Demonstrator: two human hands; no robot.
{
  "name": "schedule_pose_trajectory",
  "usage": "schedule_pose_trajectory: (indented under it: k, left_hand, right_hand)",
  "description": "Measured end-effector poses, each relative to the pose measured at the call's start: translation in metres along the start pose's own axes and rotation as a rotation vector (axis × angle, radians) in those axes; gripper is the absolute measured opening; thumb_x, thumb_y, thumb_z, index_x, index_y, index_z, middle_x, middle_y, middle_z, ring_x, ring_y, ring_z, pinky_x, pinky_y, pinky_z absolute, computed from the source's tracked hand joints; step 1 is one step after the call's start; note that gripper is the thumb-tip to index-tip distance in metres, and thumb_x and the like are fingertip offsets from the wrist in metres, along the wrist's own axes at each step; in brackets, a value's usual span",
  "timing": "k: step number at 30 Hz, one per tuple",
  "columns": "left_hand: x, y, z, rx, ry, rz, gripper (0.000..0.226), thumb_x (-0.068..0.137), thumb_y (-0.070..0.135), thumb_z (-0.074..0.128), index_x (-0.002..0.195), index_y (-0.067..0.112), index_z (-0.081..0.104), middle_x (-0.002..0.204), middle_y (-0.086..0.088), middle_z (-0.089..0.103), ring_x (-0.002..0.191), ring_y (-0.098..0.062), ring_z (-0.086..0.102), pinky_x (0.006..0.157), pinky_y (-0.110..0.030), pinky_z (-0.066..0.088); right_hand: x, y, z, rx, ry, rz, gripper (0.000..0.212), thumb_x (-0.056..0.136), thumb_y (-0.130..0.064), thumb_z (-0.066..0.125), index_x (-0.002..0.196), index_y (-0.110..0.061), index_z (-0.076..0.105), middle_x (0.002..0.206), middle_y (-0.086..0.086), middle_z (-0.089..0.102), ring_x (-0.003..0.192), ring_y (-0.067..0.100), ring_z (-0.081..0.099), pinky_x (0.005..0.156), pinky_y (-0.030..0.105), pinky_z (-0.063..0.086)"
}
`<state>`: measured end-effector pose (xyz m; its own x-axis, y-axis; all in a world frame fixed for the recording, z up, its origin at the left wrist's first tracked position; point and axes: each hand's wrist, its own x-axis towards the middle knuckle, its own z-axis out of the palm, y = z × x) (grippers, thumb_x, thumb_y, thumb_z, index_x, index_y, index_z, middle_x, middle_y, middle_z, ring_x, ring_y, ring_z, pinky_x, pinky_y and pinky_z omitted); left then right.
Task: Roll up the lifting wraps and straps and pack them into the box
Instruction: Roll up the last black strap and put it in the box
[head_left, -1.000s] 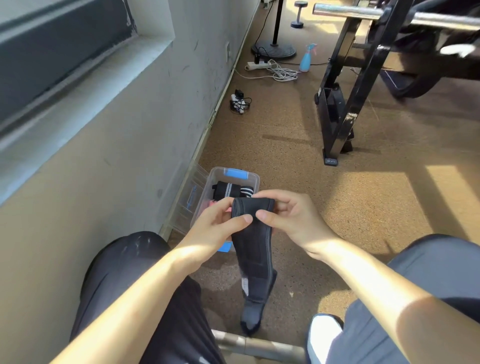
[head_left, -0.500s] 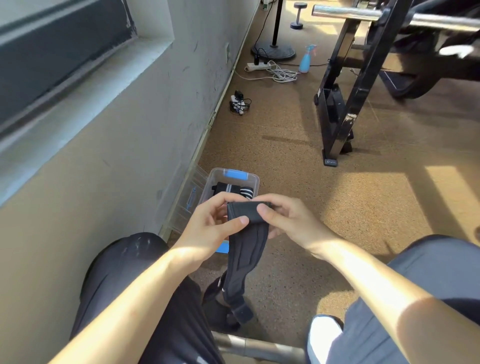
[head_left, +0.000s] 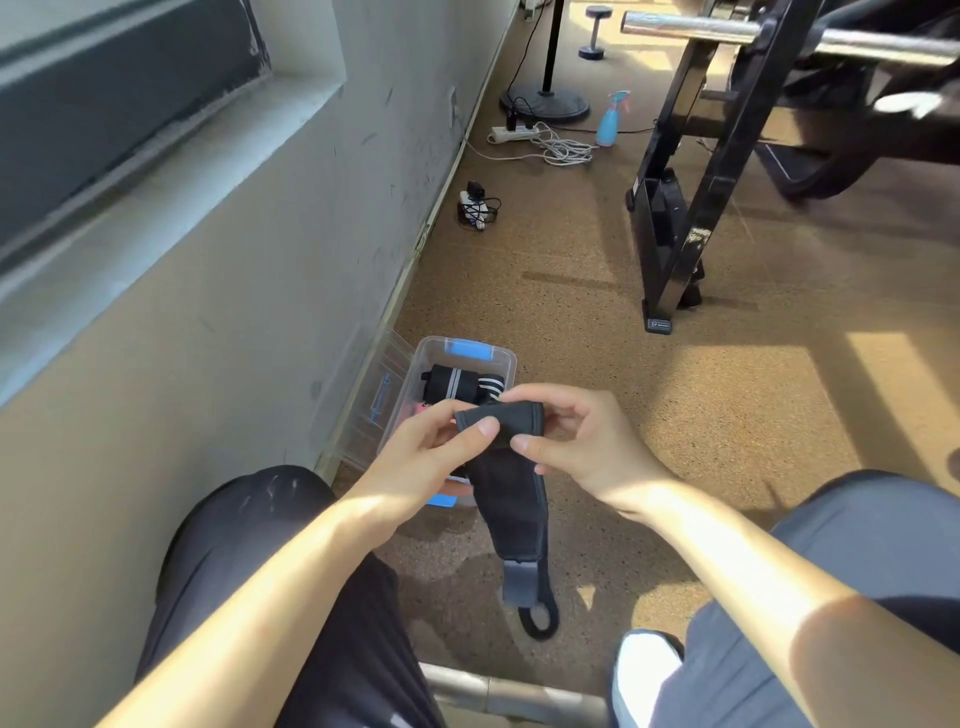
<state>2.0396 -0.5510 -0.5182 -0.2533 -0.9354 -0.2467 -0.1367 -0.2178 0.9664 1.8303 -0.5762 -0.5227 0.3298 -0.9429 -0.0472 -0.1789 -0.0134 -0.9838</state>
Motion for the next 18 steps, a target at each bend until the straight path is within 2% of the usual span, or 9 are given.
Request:
schedule_pose_trajectory:
  k: [4,7,9,11,13,15,16,18]
  left_hand:
    - [0.002,-0.0001,-0.0016,-0.091,0.019,-0.014,0.021,0.101,0.026,0.061,0.12,0.016,0.066,0.11,-0.003,0.077,0.102,-0.013,0.074,0.075,-0.033,0.063]
    - [0.0036,-0.0034,-0.0039,-0.089,0.057,0.015,0.019,0.098,0.02,0.066,0.117,0.017,0.067,0.11,-0.001,0.076,0.102,-0.019,0.075,0.076,-0.038,0.064]
    - [0.0034,-0.0036,-0.0045,-0.115,0.083,0.052,0.021,0.096,0.018,0.069,0.116,0.018,0.068,0.11,-0.005,0.076,0.101,-0.023,0.074,0.072,-0.035,0.063]
    - [0.0034,-0.0038,-0.0037,-0.151,0.097,0.089,0.027,0.092,0.02,0.072,0.118,0.017,0.067,0.112,-0.013,0.073,0.103,-0.033,0.072,0.069,-0.033,0.061]
    - [0.0037,-0.0047,-0.003,-0.141,0.117,0.123,0.032,0.089,0.022,0.074,0.12,0.019,0.066,0.114,-0.023,0.068,0.104,-0.043,0.066,0.067,-0.03,0.059]
    - [0.0039,-0.0061,-0.0031,-0.094,0.131,0.145,0.03,0.091,0.019,0.074,0.12,0.022,0.066,0.116,-0.03,0.063,0.1,-0.044,0.066,0.066,-0.027,0.057]
    - [0.0039,-0.0064,-0.0036,-0.078,0.13,0.15,0.029,0.092,0.016,0.073,0.119,0.023,0.066,0.116,-0.029,0.064,0.099,-0.039,0.067,0.066,-0.026,0.057]
    - [0.0028,-0.0059,-0.0045,-0.068,0.103,0.141,0.029,0.094,0.013,0.072,0.12,0.023,0.064,0.118,-0.013,0.069,0.103,-0.03,0.07,0.068,-0.028,0.059]
  right_hand:
    - [0.0008,0.002,0.0011,0.026,0.0,-0.026,0.049,0.083,0.007,0.077,0.115,-0.029,0.075,0.118,-0.006,0.074,0.105,0.023,0.07,0.065,0.039,0.064]
    - [0.0014,0.0028,-0.0004,0.035,-0.035,0.015,0.06,0.083,0.004,0.079,0.129,-0.032,0.068,0.123,-0.005,0.072,0.109,0.018,0.07,0.071,0.04,0.064]
    - [0.0024,0.0011,-0.0016,0.066,-0.081,0.077,0.057,0.086,-0.01,0.08,0.135,-0.033,0.062,0.124,-0.002,0.071,0.111,0.017,0.07,0.075,0.045,0.064]
    - [0.003,-0.0026,-0.0013,0.125,-0.12,0.147,0.044,0.086,-0.032,0.075,0.129,-0.029,0.064,0.12,-0.001,0.073,0.111,0.018,0.071,0.08,0.051,0.063]
    - [0.0028,-0.0036,-0.0005,0.175,-0.146,0.185,0.042,0.087,-0.042,0.066,0.125,-0.024,0.066,0.118,-0.002,0.074,0.112,0.018,0.07,0.082,0.051,0.063]
    - [0.0028,-0.0032,0.0001,0.201,-0.154,0.185,0.039,0.091,-0.038,0.064,0.125,-0.019,0.066,0.119,0.0,0.074,0.111,0.02,0.071,0.078,0.048,0.063]
    - [0.0029,-0.0027,0.0,0.209,-0.157,0.178,0.035,0.094,-0.032,0.065,0.126,-0.018,0.065,0.118,0.002,0.074,0.109,0.022,0.072,0.075,0.045,0.063]
    - [0.0031,-0.0012,-0.0004,0.218,-0.152,0.168,0.028,0.096,-0.02,0.066,0.125,-0.019,0.066,0.115,0.005,0.075,0.103,0.024,0.074,0.066,0.037,0.063]
